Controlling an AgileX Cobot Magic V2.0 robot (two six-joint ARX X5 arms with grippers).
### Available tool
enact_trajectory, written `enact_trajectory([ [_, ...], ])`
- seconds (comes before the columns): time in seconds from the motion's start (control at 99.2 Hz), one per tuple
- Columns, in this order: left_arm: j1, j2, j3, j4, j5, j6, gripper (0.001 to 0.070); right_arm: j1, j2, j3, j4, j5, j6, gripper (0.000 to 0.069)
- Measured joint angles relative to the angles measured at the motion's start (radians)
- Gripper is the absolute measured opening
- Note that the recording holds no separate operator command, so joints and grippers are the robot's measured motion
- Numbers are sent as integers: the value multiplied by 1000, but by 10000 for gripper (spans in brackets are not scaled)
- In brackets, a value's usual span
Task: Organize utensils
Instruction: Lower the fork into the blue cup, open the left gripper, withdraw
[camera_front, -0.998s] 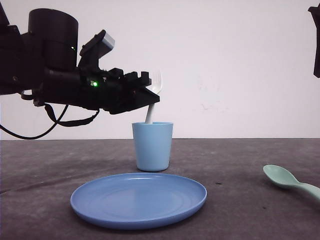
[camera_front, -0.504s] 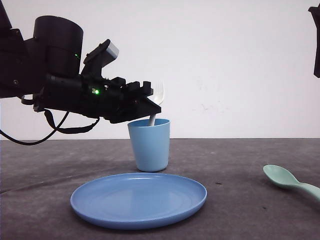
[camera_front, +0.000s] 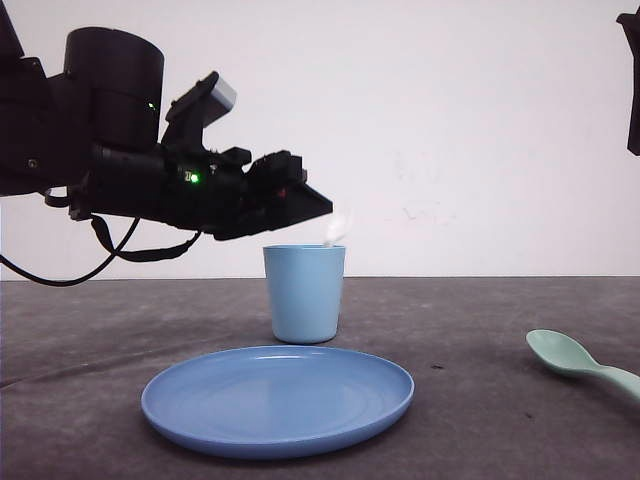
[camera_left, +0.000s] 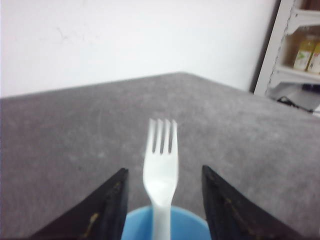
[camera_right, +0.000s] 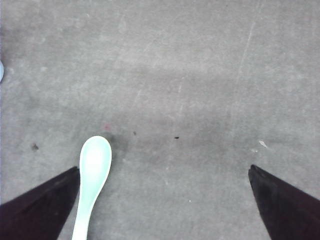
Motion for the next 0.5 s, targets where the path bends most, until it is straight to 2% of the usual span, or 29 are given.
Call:
enact_trajectory([
  [0.081, 1, -2, 0, 42, 0, -37, 275, 0, 0, 0, -5, 0, 0, 680],
  [0.161, 7, -23, 0, 30, 9, -76, 275, 0, 0, 0, -20, 0, 0, 680],
  [0.313, 38, -143, 0, -16, 90, -120, 275, 3, 0, 0, -35, -19, 1, 680],
  [0.393, 60, -228, 0, -85, 124, -132, 275, 15, 3, 0, -39, -47, 8, 680],
  [0.504, 97, -347, 0, -267, 130, -132, 275, 40, 26, 0, -43, -54, 27, 680],
])
